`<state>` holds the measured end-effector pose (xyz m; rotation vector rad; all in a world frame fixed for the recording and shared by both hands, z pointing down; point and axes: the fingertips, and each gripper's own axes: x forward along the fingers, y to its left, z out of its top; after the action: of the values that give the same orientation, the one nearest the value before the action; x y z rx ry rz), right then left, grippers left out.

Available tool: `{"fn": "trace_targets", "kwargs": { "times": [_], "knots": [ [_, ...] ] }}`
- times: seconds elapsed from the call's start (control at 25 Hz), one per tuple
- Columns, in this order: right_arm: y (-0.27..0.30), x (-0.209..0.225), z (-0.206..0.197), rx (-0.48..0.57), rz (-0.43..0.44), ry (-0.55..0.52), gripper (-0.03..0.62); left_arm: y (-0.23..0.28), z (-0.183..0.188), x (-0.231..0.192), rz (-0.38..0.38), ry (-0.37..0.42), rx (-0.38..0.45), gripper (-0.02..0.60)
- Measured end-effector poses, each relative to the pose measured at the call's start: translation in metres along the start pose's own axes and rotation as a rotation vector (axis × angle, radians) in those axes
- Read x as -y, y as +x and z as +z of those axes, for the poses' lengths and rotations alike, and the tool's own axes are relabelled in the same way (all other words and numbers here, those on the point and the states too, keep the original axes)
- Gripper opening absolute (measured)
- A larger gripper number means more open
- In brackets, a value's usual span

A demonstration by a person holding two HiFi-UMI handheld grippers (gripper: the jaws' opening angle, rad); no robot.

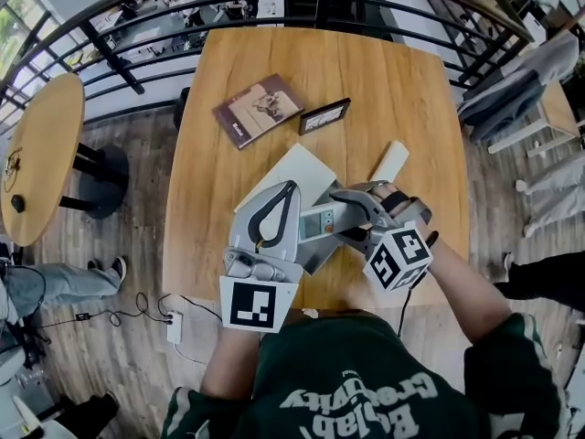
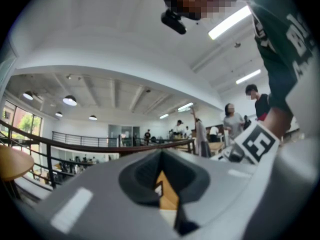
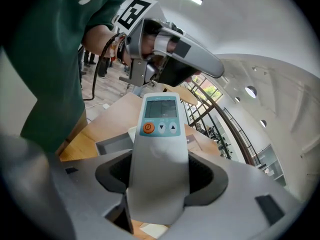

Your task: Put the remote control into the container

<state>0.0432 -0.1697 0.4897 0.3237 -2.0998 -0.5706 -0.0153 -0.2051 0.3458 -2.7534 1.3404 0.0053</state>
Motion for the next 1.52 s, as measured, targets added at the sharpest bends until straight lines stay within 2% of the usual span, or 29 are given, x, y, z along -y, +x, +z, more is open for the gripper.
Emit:
{"fn": "trace_targets", "kwargs": {
  "times": [0.08, 0.28, 0.44, 0.8, 1.04, 1.28, 1.52],
  "knots": [
    [0.004, -0.007, -0.001, -0.009, 0.028, -0.027, 0.296, -0.001, 0.000, 0.001, -0.003, -0.012, 0.001, 0.002],
    [0.013, -0.016, -0.003, -0.034, 0.086, -0.083, 0.296, -0.002, -0.005, 0.001, -0.015, 0.032, -0.016, 0.002],
    [0.021, -0.025, -0.011, -0.070, 0.126, -0.165, 0.296, -0.006, -0.009, -0.001, -0.007, 0.030, -0.019, 0.002],
    [0.039, -0.049, -0.023, -0.113, 0.222, -0.272, 0.296, -0.014, -0.016, -0.008, 0.011, 0.011, -0.021, 0.002],
    [0.056, -0.060, -0.040, -0.188, 0.268, -0.427, 0.296, -0.018, -0.019, -0.012, 0.019, 0.020, -0.031, 0.002],
    [0.066, -0.072, -0.052, -0.221, 0.342, -0.450, 0.296, -0.023, -0.023, -0.017, 0.026, 0.019, -0.037, 0.002],
    [0.081, -0.072, -0.066, -0.258, 0.344, -0.506, 0.296, -0.027, -0.028, -0.021, 0.023, 0.035, -0.052, 0.002]
  ]
}}
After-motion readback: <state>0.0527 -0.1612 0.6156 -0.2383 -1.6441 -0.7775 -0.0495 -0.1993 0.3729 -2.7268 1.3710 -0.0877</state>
